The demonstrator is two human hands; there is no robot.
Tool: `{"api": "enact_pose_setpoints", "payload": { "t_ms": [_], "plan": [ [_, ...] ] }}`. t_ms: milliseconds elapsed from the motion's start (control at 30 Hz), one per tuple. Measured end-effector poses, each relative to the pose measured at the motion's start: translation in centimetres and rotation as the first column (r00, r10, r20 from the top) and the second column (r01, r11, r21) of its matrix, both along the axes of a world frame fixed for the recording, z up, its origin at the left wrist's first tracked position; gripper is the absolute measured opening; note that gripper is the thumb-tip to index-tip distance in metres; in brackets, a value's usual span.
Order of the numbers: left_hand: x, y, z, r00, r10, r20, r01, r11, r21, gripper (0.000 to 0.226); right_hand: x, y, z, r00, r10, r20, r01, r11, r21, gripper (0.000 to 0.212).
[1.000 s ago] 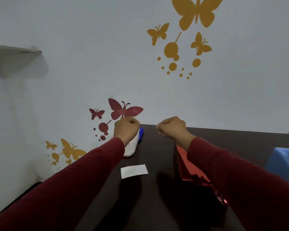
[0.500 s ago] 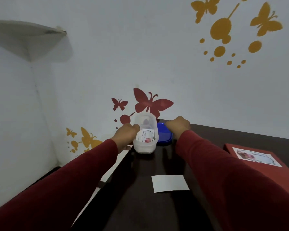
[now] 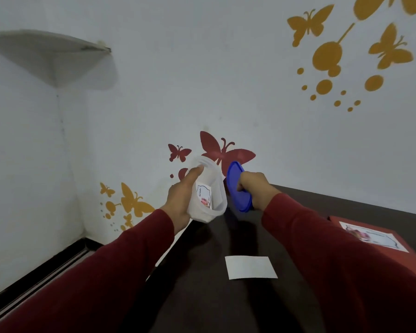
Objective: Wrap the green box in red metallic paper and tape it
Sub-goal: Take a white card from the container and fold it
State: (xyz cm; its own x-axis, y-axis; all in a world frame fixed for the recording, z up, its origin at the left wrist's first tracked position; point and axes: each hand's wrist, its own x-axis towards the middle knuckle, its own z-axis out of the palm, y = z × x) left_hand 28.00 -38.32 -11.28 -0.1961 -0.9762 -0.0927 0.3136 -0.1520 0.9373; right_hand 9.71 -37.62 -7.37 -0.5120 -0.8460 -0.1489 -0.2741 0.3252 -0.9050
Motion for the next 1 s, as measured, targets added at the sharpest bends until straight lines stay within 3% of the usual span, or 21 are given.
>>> {"api": "enact_pose_setpoints", "payload": {
  "t_ms": [133, 233, 433, 567, 700, 1000],
  "plan": [
    [-1.4, 2.6, 2.2, 0.986, 0.097, -0.138, -0.089, 0.994, 0.067, 0.104, 3.1, 5.1, 3.3, 0.978, 0.204, -0.045, -0.208, 0.969, -0.134, 0.028],
    [-2.2, 5.7, 4.2, 0.97, 0.089, -0.225, -0.079, 0.996, 0.051, 0.096, 4.5, 8.9, 4.5, 0.945, 0.305, -0.114, -0.325, 0.914, -0.243, 0.051],
    [-3.9, 11.0, 7.7, 0.964, -0.055, -0.261, 0.061, 0.998, 0.017, 0.114, 4.5, 17.4, 7.0, 0.932, 0.244, -0.269, -0.333, 0.869, -0.367, 0.058],
    [-4.1, 16.4, 10.6, 0.954, -0.123, -0.274, 0.108, 0.992, -0.07, 0.075, 3.8, 22.1, 8.4, 0.959, 0.223, -0.173, -0.28, 0.83, -0.482, 0.052],
    [-5.4, 20.5, 12.1, 0.944, -0.197, -0.266, 0.167, 0.977, -0.129, 0.059, 2.4, 25.9, 9.3, 0.98, 0.178, -0.09, -0.198, 0.803, -0.563, 0.047],
    [-8.3, 26.2, 14.4, 0.942, -0.237, -0.239, 0.2, 0.965, -0.169, 0.066, -0.8, 32.2, 10.9, 0.944, 0.24, 0.226, -0.037, 0.758, -0.651, 0.061]
  ]
}}
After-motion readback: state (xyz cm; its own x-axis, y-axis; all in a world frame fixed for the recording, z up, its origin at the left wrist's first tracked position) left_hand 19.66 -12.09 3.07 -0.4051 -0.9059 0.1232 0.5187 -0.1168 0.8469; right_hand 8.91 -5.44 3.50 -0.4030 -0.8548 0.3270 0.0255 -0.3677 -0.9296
